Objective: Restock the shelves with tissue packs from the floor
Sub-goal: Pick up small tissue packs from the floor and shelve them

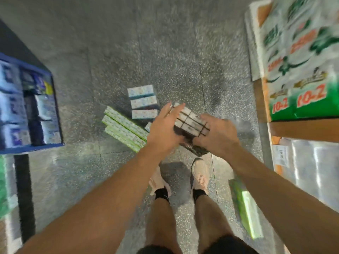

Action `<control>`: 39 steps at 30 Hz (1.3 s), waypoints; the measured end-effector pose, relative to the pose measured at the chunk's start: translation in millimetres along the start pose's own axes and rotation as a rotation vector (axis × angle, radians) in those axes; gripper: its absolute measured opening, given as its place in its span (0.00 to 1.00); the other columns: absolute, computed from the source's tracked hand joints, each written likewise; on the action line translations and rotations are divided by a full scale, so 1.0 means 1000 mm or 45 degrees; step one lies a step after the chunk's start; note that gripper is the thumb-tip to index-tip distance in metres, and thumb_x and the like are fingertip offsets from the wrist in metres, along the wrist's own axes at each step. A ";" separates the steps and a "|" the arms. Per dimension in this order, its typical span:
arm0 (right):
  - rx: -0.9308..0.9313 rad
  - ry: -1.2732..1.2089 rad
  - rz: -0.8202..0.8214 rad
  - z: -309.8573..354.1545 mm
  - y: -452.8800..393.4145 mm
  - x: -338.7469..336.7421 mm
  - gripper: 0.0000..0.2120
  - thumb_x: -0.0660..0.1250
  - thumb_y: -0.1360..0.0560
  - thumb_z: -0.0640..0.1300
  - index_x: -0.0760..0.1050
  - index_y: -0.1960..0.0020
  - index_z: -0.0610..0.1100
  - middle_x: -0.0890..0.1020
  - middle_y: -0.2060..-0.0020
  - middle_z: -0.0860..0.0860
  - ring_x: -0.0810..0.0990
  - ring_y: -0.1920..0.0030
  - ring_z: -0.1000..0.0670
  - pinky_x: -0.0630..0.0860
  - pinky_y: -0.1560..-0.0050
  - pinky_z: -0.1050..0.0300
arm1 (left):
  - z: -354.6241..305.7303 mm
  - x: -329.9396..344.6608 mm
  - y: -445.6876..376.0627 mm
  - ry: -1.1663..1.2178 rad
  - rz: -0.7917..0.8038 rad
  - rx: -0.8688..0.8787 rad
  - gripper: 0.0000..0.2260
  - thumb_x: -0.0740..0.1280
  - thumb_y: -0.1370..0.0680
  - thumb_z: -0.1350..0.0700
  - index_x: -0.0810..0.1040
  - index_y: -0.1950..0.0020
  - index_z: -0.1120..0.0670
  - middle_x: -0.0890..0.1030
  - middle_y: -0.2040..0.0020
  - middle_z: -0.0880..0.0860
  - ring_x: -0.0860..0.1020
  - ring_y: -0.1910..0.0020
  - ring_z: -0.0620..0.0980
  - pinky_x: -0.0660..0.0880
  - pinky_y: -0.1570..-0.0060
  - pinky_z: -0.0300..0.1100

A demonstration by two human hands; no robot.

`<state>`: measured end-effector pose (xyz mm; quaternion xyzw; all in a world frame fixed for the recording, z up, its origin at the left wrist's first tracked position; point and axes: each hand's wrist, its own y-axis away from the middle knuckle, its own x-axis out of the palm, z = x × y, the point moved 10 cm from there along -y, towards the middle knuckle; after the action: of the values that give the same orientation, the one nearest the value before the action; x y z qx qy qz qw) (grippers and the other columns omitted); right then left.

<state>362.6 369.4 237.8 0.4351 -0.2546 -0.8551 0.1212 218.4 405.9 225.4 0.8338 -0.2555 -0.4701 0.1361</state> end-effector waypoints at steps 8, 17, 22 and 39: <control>-0.575 -0.091 -0.019 0.279 0.098 -0.088 0.32 0.72 0.42 0.59 0.75 0.39 0.54 0.83 0.54 0.57 0.81 0.54 0.53 0.79 0.50 0.56 | 0.020 -0.287 0.189 0.096 -0.582 -0.112 0.40 0.83 0.42 0.51 0.72 0.32 0.45 0.73 0.39 0.50 0.76 0.43 0.53 0.75 0.42 0.50; -1.476 -0.112 -0.243 0.665 0.345 -0.008 0.33 0.78 0.39 0.57 0.78 0.37 0.47 0.73 0.34 0.44 0.73 0.35 0.45 0.67 0.32 0.54 | 0.174 -0.522 0.607 0.024 -1.524 -0.482 0.38 0.81 0.42 0.42 0.76 0.33 0.46 0.76 0.43 0.51 0.76 0.44 0.51 0.70 0.45 0.39; -1.821 -0.275 -0.226 0.819 0.491 0.062 0.39 0.80 0.39 0.55 0.73 0.32 0.46 0.74 0.35 0.42 0.73 0.34 0.42 0.68 0.32 0.51 | 0.233 -0.575 0.826 -0.077 -1.912 -0.753 0.36 0.77 0.37 0.38 0.73 0.30 0.45 0.76 0.39 0.53 0.74 0.39 0.51 0.68 0.43 0.41; -2.328 -0.780 -0.048 1.134 0.646 0.191 0.34 0.79 0.34 0.43 0.72 0.31 0.52 0.70 0.28 0.45 0.73 0.32 0.45 0.69 0.34 0.53 | 0.367 -0.724 1.065 -0.554 -2.339 -1.111 0.42 0.78 0.36 0.40 0.66 0.26 0.47 0.74 0.33 0.50 0.72 0.34 0.52 0.70 0.35 0.50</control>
<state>-673.5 118.1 1014.6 -0.0656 0.4963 -0.8013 0.3276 -721.9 -74.9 1049.3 0.4829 0.6512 -0.5845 -0.0335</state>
